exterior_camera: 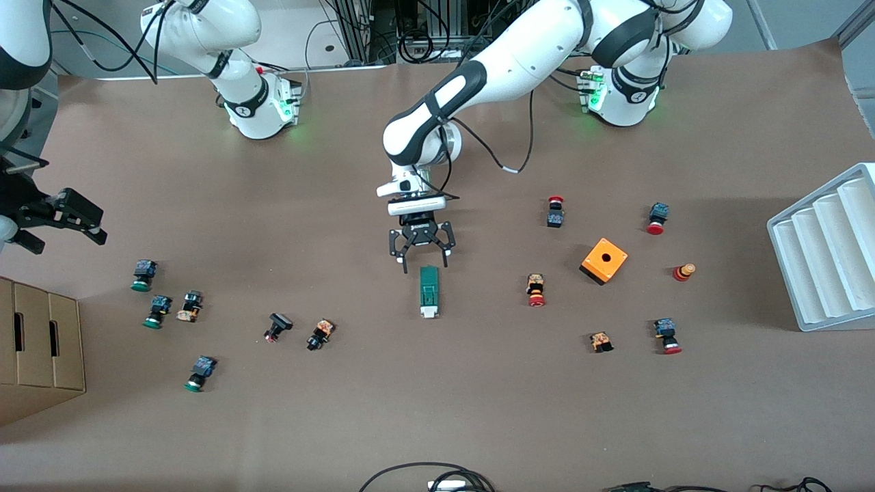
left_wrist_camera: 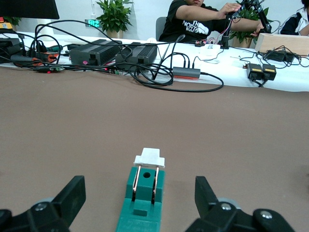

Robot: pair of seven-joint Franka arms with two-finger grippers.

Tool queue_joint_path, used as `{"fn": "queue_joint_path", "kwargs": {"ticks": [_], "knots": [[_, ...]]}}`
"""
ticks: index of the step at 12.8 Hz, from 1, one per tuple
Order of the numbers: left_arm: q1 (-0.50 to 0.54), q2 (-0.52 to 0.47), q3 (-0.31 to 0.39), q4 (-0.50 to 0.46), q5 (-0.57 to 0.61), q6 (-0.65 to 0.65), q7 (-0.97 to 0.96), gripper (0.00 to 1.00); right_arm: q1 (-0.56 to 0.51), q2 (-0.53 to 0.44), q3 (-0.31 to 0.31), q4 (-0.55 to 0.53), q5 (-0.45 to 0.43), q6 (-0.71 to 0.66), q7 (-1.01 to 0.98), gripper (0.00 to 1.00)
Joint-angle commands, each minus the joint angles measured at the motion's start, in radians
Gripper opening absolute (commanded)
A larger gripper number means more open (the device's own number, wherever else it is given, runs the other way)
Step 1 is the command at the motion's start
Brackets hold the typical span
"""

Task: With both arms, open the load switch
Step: 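Lower the left gripper and grasp the green switch body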

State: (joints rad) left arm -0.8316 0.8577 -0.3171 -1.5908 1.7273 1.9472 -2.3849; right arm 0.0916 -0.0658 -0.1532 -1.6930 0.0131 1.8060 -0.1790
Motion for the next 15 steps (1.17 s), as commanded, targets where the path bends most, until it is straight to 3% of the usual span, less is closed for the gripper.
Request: {"fn": "queue_joint_path", "kwargs": {"ticks": [1,10,15], "knots": [[-0.014,0.049,0.0,0.049,0.046,-0.068,-0.014,1.0,-0.001,0.001,0.001,0.007,-0.021,0.001,0.003,1.0],[-0.014,0.159,-0.023,0.087,0.23,-0.163,-0.184,1.0,0.004,0.001,0.004,0.009,-0.015,0.009,0.007,1.0],[-0.014,0.201,-0.023,0.094,0.267,-0.183,-0.201,1.0,-0.003,0.012,0.0,0.009,-0.021,0.015,0.004,1.0]]}}
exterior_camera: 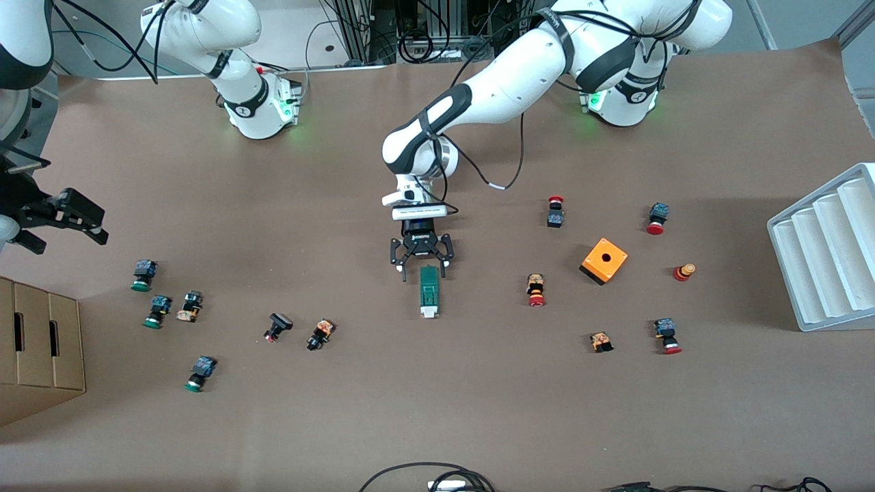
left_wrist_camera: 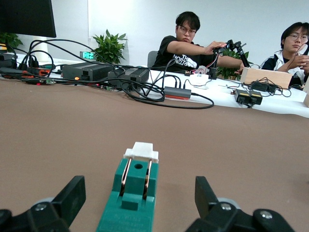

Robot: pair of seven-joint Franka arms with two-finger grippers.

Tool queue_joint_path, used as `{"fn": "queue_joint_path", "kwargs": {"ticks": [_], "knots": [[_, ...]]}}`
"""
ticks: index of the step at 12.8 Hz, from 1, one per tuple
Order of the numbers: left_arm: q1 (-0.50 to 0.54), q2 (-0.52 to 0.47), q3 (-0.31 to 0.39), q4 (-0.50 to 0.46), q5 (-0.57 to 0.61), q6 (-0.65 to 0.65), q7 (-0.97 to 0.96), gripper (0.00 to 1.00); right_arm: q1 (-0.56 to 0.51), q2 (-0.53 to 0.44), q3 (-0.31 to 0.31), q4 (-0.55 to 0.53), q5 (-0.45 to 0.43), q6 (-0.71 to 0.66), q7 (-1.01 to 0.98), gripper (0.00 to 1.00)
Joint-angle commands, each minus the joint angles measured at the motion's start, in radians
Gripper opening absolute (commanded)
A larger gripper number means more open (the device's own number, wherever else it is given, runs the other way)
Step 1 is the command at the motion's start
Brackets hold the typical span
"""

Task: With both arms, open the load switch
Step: 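Lower the left gripper and grasp the green switch body, then reach the right gripper toward the white lever of the switch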

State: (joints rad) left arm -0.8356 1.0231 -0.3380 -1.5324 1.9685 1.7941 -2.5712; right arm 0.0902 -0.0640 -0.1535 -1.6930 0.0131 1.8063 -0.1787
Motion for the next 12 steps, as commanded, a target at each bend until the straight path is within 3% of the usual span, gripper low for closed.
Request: {"fn": "queue_joint_path", "kwargs": {"ticks": [1,7,12], "knots": [[-0.008,0.046,-0.003,0.047,0.024,-0.036,-0.015,1.0,0.0,0.024,0.0,0.009,-0.022,0.03,0.005,1.0],[-0.005,0.107,-0.009,0.09,0.021,-0.044,-0.003,1.0,0.008,0.081,0.008,-0.001,-0.015,-0.012,0.005,1.0],[-0.005,0.106,-0.01,0.092,0.018,-0.042,0.005,1.0,0.094,0.15,0.008,0.021,-0.008,-0.021,0.013,1.0]]}}
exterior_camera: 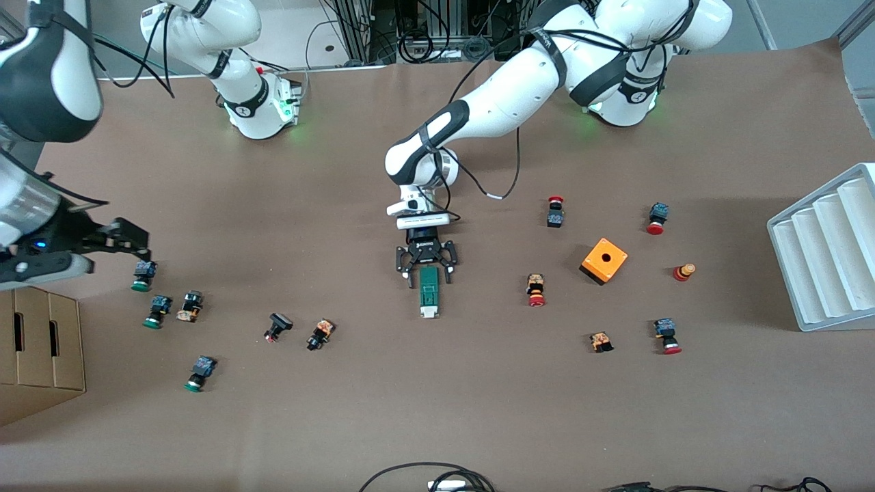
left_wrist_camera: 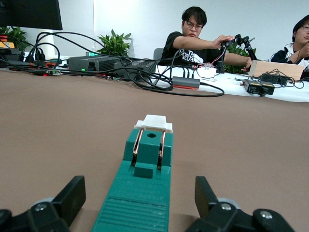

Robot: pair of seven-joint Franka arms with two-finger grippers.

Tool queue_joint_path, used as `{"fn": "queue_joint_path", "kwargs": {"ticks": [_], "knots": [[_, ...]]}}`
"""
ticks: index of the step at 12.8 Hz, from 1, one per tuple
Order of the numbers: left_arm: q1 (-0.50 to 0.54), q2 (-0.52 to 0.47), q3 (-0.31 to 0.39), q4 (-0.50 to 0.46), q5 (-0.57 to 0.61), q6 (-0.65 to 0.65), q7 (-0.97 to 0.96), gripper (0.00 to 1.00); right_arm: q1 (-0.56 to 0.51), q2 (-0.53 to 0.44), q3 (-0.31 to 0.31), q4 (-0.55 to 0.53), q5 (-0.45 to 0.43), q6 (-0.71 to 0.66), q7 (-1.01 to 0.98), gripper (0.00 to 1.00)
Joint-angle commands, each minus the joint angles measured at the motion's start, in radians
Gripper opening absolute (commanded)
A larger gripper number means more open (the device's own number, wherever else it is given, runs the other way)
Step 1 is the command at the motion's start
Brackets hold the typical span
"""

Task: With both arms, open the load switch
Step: 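Reach the right gripper toward the white lever of the switch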

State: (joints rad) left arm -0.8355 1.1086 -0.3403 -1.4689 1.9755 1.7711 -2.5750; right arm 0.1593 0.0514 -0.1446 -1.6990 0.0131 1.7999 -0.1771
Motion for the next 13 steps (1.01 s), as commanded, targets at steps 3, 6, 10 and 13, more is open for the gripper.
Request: {"fn": "queue_joint_path", "kwargs": {"ticks": [3,6,10,13], "knots": [[-0.005,0.022,-0.023,0.028,0.008,-0.018,0.009,0.99,0.092,0.132,-0.001,0.099,0.053,-0.045,0.199,1.0],[-0.011,0.013,-0.028,0.025,-0.041,-0.022,0.009,0.99,0.184,0.257,0.0,0.208,0.108,-0.054,0.471,1.0],[-0.039,0.01,-0.028,0.021,-0.076,-0.032,0.007,0.99,0.284,0.39,0.002,0.32,0.209,-0.05,0.83,1.0],[-0.039,0.004,-0.028,0.016,-0.081,-0.041,0.007,0.99,0.356,0.478,-0.001,0.392,0.258,-0.025,1.08,1.0]]}}
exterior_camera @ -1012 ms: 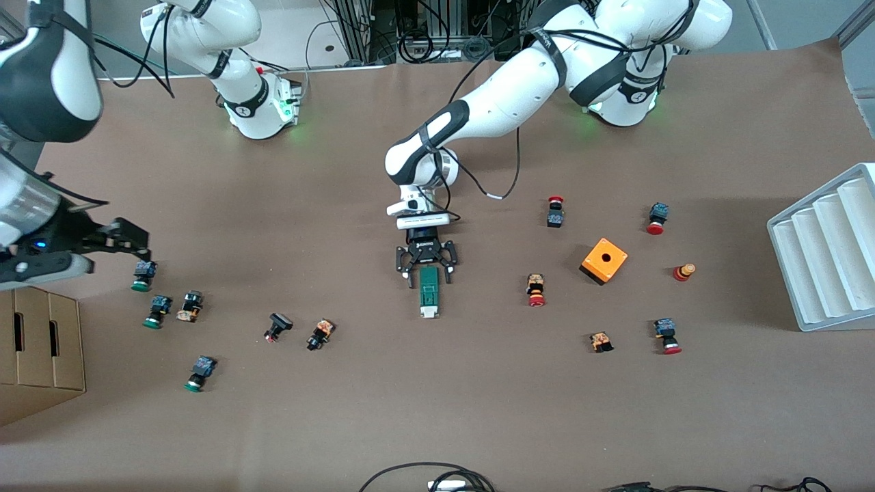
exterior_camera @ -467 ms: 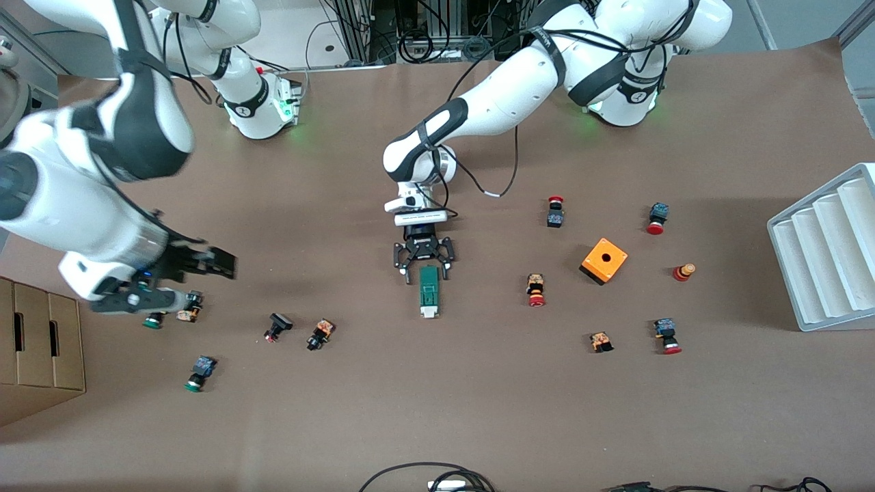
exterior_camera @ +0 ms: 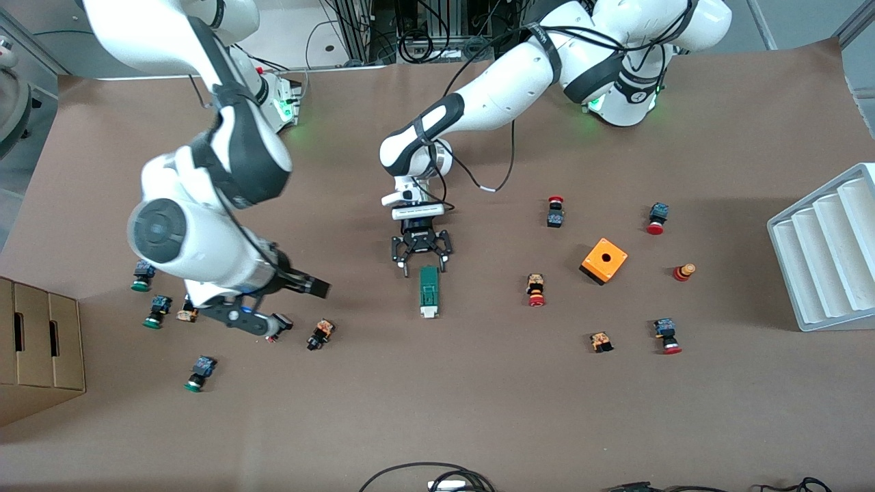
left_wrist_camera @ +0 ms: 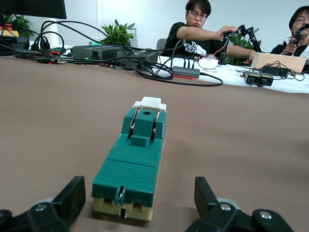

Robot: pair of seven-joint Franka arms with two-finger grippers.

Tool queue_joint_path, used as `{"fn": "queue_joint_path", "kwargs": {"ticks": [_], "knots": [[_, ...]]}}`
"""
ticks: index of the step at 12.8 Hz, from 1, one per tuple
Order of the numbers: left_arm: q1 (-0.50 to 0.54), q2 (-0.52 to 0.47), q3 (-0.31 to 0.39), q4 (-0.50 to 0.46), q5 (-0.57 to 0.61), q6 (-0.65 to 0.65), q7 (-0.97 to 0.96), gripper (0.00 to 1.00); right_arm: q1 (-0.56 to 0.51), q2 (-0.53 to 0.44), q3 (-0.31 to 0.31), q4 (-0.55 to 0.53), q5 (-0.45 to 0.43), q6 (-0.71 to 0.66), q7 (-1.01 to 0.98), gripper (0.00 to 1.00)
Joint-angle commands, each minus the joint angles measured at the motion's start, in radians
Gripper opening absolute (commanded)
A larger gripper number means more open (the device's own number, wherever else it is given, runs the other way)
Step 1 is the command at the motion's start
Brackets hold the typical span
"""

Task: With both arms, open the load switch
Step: 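Reach the right gripper toward the white lever of the switch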

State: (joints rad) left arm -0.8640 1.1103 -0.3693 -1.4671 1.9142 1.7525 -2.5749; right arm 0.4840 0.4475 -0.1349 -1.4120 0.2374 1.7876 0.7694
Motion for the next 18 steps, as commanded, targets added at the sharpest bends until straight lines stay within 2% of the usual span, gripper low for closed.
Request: {"fn": "queue_joint_path", "kwargs": {"ticks": [1,5,8,10,13,16,18], "knots": [[-0.01,0.002,0.001,0.014,-0.02,-0.024,0.007,0.99,0.069,0.115,-0.015,0.12,0.036,0.009,0.228,1.0],[-0.01,0.0,-0.006,0.001,-0.05,-0.053,0.007,0.99,0.205,0.227,-0.02,0.146,0.037,0.189,0.591,0.99],[-0.009,-0.001,-0.02,0.002,-0.055,-0.065,0.009,0.99,0.251,0.301,-0.019,0.157,0.037,0.298,0.795,0.97],[-0.007,-0.003,-0.022,0.002,-0.055,-0.065,0.036,0.95,0.266,0.373,-0.015,0.209,0.046,0.328,0.928,0.95],[-0.006,-0.004,-0.022,0.004,-0.052,-0.064,0.05,0.81,0.251,0.45,-0.014,0.278,0.138,0.343,0.969,0.92],[-0.006,-0.003,-0.02,0.004,-0.054,-0.064,0.05,0.79,0.242,0.496,-0.012,0.315,0.169,0.358,0.979,0.9],[-0.006,-0.003,-0.022,0.002,-0.054,-0.065,0.05,0.71,0.235,0.507,-0.008,0.315,0.198,0.394,1.001,0.86]]}}
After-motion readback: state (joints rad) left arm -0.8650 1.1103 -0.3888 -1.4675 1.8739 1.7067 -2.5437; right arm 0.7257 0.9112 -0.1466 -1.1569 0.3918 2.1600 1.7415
